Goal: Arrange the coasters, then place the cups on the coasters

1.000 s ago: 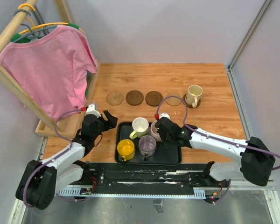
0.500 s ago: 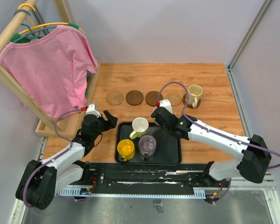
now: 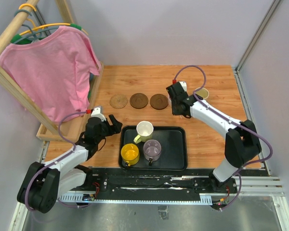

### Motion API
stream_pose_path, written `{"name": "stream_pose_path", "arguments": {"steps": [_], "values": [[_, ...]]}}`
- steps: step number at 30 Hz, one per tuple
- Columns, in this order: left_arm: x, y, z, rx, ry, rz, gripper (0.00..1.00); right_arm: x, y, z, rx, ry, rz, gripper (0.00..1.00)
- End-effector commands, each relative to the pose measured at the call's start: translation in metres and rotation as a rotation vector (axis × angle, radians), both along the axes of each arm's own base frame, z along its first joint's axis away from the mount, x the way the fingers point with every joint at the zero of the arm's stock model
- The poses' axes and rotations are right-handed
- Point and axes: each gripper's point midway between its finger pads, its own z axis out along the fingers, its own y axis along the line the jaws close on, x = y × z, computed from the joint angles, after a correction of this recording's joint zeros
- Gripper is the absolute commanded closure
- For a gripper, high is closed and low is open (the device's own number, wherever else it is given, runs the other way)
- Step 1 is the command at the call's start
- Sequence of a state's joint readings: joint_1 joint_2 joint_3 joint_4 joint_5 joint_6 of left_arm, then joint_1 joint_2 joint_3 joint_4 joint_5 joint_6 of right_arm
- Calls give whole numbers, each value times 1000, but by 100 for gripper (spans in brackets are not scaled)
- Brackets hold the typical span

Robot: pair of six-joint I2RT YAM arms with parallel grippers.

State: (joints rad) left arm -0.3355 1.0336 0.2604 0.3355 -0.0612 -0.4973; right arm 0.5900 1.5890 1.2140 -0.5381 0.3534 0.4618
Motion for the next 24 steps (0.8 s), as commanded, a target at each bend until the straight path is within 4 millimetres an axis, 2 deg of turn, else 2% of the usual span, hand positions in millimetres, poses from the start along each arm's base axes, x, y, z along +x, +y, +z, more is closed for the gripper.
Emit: {"name": "stream_pose_path", "arguments": {"steps": [1,10,24], "values": [[6,-9,10,3,-21,-43,19,45,3,22,59,-85,-19,99],[10,-12,6,17,-3,-64,19,79,-13,4,82,-58,-75,99],[9,-13,0,20,17,-72,19,98,-23,-17,108,-18,-107,99]]}}
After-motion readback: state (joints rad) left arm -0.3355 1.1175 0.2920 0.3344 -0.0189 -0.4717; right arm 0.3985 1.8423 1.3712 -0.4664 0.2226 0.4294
